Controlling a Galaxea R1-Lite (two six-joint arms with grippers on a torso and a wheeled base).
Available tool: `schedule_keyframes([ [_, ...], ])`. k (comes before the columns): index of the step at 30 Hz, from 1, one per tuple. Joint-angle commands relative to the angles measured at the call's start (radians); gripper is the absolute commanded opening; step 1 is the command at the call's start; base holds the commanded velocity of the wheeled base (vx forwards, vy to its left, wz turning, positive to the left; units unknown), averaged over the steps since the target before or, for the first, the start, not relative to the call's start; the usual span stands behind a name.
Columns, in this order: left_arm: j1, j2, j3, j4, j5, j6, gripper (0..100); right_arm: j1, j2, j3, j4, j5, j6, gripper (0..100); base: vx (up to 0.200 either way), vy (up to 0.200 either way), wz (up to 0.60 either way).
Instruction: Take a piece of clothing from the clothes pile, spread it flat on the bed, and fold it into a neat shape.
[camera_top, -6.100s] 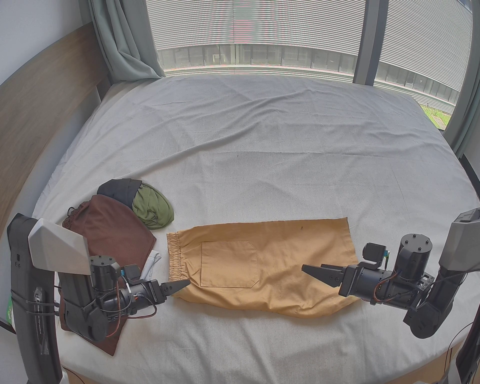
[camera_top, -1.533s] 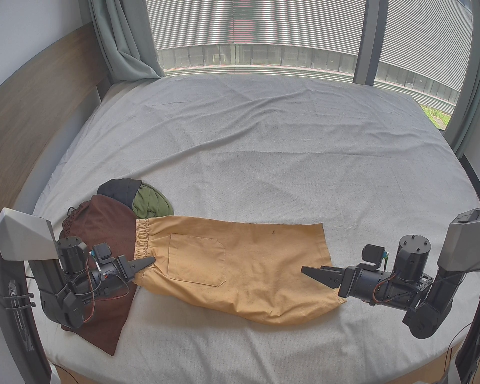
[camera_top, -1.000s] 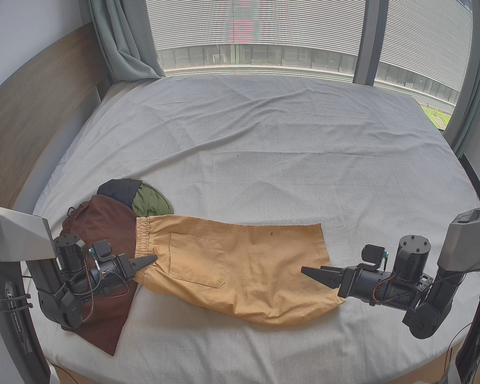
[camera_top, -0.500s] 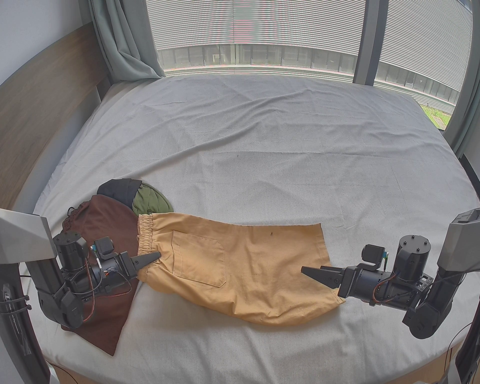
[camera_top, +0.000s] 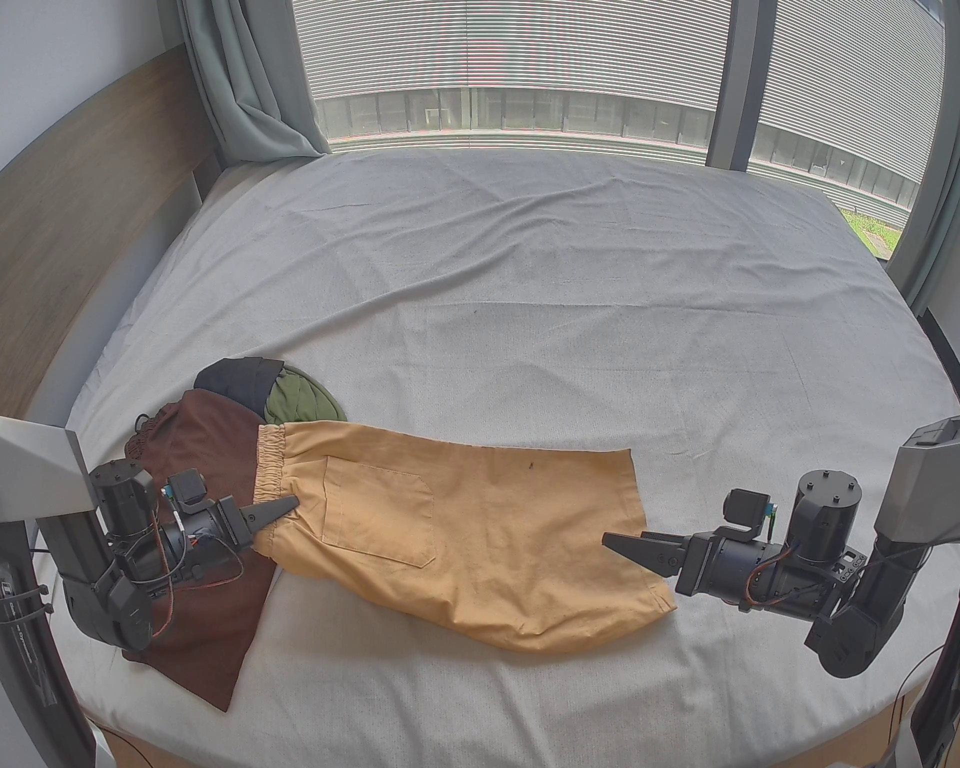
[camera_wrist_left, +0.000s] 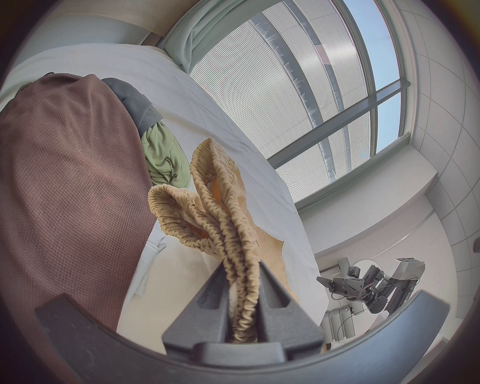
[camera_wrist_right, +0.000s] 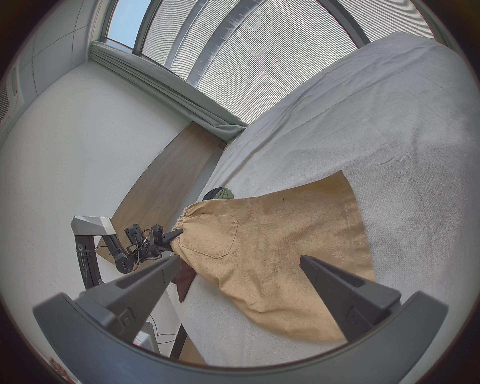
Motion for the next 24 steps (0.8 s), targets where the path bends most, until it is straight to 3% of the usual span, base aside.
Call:
schedule_keyframes([
  [1,0.009,-0.002,0.000,-0.001,0.000,0.001,0,0.001,0.000,0.000,-0.001,0.002,-0.001,100,0.000,0.000,0.00],
  [10,0.000,-0.013,-0.001,-0.001,0.000,0.004,0,-0.001,0.000,0.000,-0.001,0.000,-0.001,100,0.000,0.000,0.00],
  [20,-0.089,-0.074,0.003,-0.001,0.023,0.001,0,-0.001,-0.009,0.000,-0.001,0.000,-0.001,100,0.000,0.000,0.00],
  [24,-0.132,-0.073,-0.006,-0.001,0.069,0.001,0,0.002,-0.009,0.000,-0.001,0.000,-0.001,100,0.000,0.000,0.00],
])
